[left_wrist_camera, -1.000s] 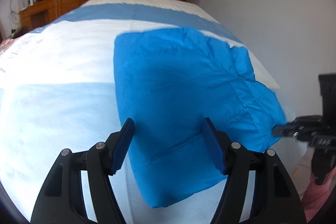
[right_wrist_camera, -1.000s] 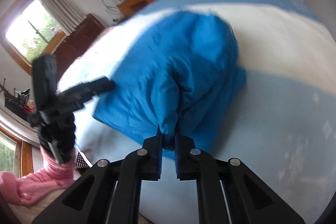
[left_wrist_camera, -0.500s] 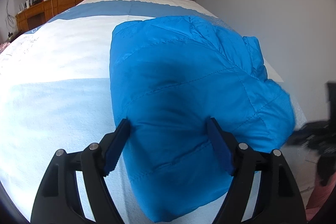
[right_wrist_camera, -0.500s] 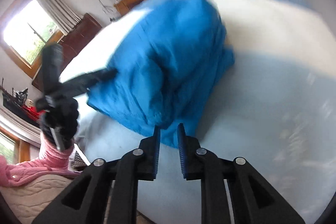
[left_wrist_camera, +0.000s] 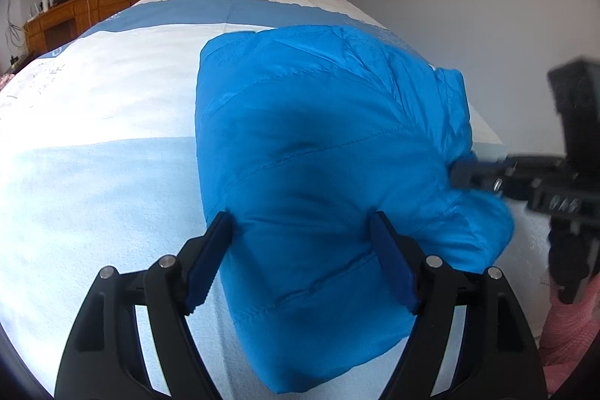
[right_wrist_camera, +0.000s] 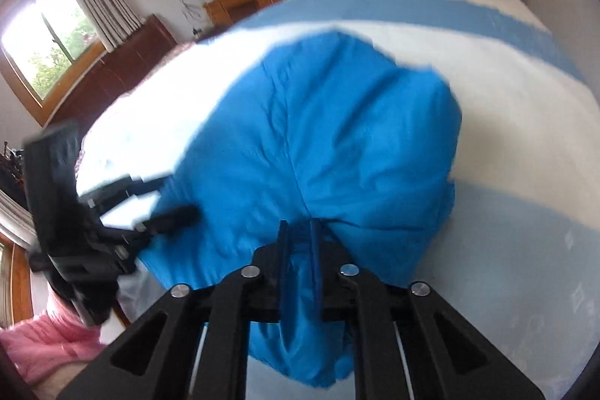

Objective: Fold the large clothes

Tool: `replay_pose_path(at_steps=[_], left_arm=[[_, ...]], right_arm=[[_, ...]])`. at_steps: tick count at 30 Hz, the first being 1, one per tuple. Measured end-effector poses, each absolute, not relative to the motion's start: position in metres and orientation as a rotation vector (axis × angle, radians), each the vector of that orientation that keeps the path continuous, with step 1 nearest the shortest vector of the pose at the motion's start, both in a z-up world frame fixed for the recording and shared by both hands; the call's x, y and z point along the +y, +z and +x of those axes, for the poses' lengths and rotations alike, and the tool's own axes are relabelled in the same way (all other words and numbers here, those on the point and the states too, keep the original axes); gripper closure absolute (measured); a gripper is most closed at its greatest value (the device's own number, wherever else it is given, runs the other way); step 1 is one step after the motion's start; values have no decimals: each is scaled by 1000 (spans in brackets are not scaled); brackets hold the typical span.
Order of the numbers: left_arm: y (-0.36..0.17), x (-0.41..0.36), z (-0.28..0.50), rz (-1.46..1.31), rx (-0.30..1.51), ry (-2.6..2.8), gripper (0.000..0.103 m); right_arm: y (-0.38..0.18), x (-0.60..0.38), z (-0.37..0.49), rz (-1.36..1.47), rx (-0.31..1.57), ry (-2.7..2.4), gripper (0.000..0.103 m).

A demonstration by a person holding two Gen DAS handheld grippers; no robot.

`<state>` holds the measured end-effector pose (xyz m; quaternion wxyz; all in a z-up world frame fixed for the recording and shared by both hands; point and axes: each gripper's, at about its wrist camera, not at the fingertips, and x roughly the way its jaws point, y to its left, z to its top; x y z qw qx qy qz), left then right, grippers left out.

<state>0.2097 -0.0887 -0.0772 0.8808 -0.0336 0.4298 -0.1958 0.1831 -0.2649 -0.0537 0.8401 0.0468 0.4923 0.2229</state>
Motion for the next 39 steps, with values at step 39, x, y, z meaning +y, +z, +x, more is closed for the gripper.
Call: replay_pose_path(at_steps=[39], left_arm=[[-81, -87, 190, -65, 876, -348, 30]], right_arm=[[-71, -288, 125, 162, 977, 495, 96]])
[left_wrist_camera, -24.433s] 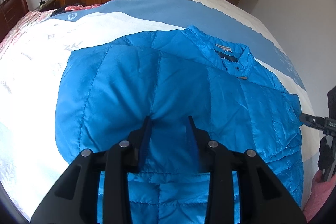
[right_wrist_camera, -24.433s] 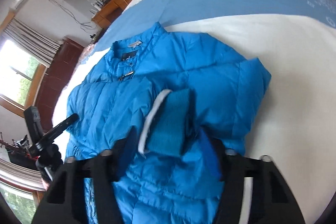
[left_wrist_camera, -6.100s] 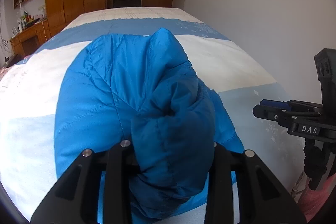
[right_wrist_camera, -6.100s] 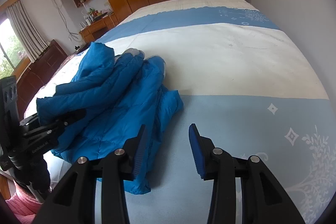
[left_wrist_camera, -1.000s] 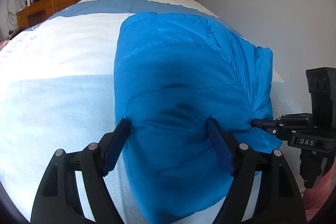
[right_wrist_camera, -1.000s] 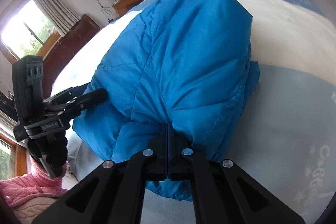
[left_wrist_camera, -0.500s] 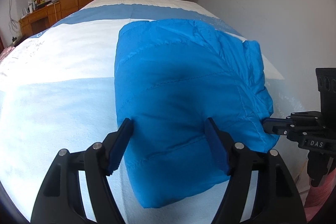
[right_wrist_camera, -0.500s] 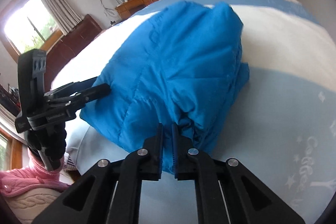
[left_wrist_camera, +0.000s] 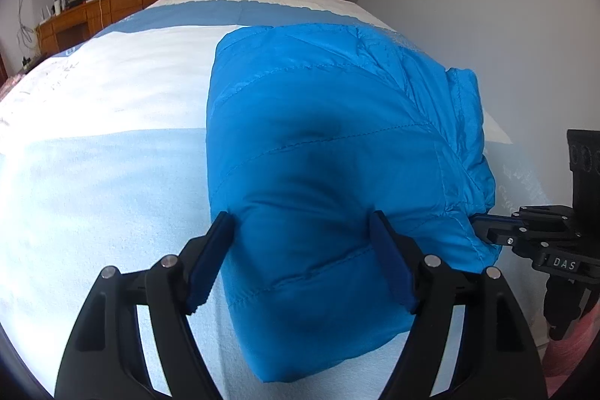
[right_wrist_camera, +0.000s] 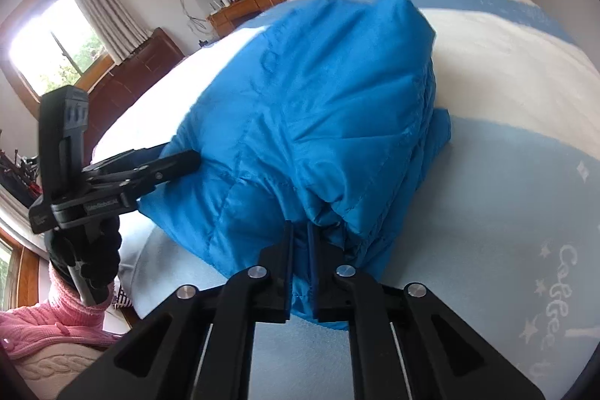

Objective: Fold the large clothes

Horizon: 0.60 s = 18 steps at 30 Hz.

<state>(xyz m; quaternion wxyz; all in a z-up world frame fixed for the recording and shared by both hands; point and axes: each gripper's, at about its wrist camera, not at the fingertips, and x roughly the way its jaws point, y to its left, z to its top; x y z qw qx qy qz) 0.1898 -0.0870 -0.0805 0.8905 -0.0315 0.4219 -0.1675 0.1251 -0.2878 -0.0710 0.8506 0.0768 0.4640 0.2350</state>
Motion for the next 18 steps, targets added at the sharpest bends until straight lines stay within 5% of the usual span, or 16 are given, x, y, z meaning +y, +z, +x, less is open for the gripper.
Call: replay_pose_path(at_steps=[11, 18], left_arm=[[-16, -88, 240, -115, 825, -418, 37], [-54, -111, 312, -137, 1021, -438, 42]], right_arm=[[7, -277, 166, 74, 765, 406, 89], [-29, -276, 245, 61, 897, 293, 92]])
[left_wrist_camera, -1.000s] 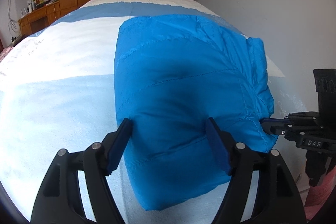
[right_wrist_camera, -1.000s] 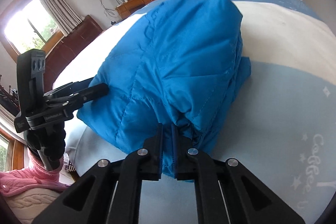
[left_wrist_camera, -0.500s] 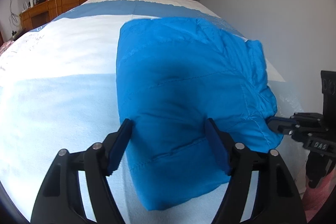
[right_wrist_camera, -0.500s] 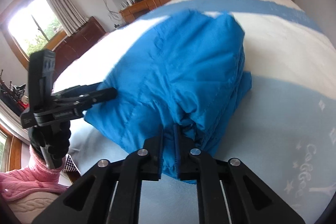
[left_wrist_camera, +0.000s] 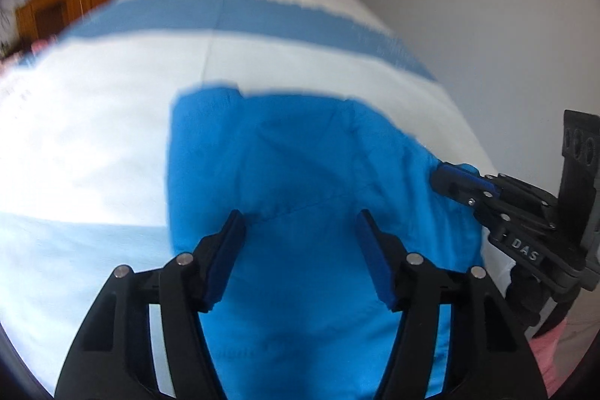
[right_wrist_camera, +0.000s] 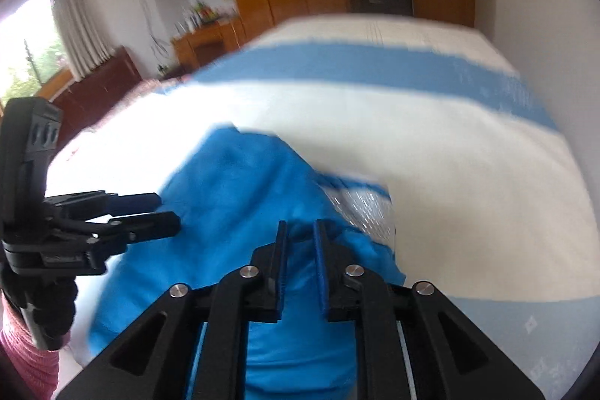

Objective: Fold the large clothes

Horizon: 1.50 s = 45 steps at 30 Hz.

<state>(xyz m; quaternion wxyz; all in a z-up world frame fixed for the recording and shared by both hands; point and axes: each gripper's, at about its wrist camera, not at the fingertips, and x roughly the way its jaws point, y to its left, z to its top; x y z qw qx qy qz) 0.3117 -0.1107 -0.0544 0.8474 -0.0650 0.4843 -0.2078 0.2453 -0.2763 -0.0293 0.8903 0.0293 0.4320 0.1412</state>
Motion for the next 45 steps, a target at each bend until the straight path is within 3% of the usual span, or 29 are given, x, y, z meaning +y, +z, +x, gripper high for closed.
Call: replay_pose_path(at_steps=[4, 11, 15, 20, 29, 34, 36, 38, 40, 42, 45], left_arm=[[-72, -111, 327, -138, 1102, -493, 41], [-88, -110, 343, -166, 1159, -501, 41], [-65, -97, 322, -154, 1073, -461, 45], [-47, -95, 266, -141, 953, -514, 44], [-87, -110, 242, -54, 942, -477, 42], [-87, -91, 238, -68, 956, -478, 44], [-78, -79, 237, -106, 953, -479, 42], [-68, -63, 236, -149, 936, -479, 32], [-62, -49, 237, -178, 919, -463, 28], [-63, -34, 242, -206, 923, -449, 21], [-78, -16, 251, -296, 981, -491, 19]], right_arm=[[-64, -286, 254, 81, 1002, 297, 94], [-80, -294, 255, 126, 1002, 301, 96], [-52, -300, 230, 156, 927, 316, 89], [-20, -286, 179, 110, 835, 417, 89], [-67, -275, 167, 95, 897, 380, 90], [-63, -279, 169, 124, 903, 391, 89], [-55, -286, 170, 179, 907, 413, 85], [-45, -298, 168, 220, 888, 434, 73], [-38, -309, 167, 254, 867, 424, 41], [-35, -319, 170, 279, 870, 407, 32], [-42, -328, 176, 327, 908, 411, 25]])
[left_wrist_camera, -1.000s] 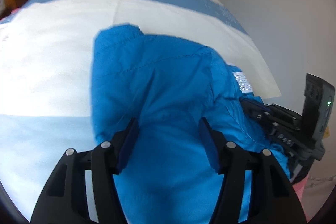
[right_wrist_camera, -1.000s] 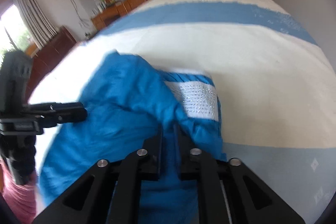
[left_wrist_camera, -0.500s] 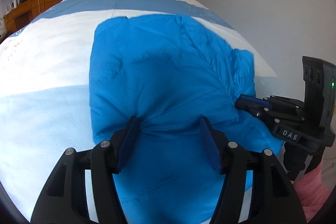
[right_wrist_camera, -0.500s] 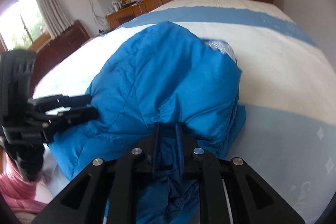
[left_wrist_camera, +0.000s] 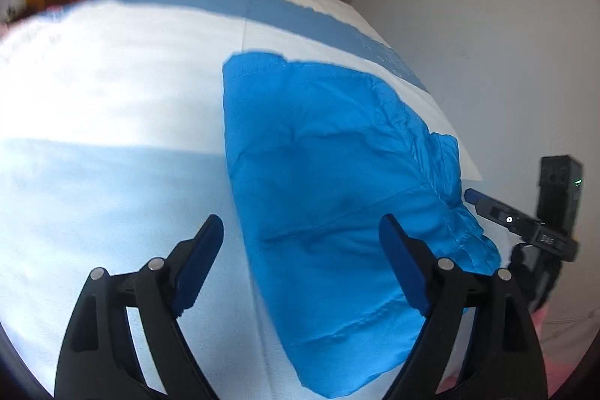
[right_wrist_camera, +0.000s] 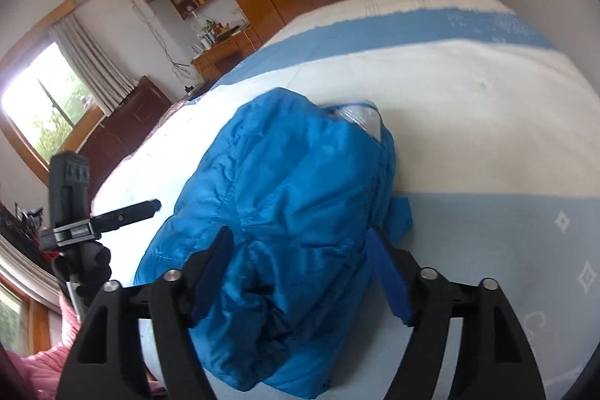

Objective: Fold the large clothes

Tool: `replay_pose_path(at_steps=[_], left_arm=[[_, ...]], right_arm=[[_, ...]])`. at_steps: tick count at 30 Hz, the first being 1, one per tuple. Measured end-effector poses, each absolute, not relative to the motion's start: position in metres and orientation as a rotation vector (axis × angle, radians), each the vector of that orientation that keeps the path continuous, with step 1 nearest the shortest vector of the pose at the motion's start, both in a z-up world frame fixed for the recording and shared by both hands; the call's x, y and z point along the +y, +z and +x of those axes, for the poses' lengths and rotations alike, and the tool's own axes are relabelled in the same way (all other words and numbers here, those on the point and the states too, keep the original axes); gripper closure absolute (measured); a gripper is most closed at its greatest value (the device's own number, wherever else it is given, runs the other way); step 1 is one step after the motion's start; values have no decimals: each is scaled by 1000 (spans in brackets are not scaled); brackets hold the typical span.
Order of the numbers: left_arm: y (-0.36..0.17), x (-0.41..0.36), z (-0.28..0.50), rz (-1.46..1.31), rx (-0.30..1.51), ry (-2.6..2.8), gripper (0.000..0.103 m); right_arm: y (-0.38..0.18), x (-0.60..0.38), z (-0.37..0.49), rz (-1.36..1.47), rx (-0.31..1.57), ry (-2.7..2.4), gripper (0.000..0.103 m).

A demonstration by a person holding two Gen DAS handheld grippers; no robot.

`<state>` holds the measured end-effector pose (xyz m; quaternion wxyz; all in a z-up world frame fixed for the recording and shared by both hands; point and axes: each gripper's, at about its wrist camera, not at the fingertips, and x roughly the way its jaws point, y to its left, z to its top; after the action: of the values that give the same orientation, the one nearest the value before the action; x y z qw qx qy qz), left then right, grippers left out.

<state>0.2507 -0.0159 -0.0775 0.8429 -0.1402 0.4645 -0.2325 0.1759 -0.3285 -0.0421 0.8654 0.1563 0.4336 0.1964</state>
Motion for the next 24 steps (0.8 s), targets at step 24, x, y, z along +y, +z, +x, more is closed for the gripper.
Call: replay_pose_path(at_steps=[24], left_arm=[[-126, -41, 274, -406, 1048, -700, 14]], right_arm=[[-128, -341, 214, 646, 1056, 646, 26]])
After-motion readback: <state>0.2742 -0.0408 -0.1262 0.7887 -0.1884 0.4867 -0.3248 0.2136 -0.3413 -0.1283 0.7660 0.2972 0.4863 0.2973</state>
